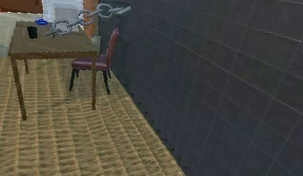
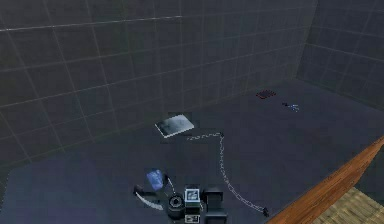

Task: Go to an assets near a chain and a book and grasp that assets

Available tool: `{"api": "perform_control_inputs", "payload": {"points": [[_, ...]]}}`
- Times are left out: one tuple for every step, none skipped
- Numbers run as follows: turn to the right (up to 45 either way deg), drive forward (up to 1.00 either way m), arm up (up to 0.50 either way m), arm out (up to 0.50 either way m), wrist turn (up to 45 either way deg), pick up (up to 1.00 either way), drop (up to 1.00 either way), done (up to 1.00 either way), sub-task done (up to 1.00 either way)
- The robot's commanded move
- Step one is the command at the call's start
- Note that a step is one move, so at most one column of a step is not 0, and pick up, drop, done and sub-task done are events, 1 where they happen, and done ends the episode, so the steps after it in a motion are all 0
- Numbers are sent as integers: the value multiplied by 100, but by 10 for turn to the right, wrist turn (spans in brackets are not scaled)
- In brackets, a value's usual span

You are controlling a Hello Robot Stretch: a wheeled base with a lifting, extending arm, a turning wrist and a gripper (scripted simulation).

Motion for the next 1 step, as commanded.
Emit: {"api": "perform_control_inputs", "payload": {"points": [[0,0,0,0,0,0,0,100,0]]}}
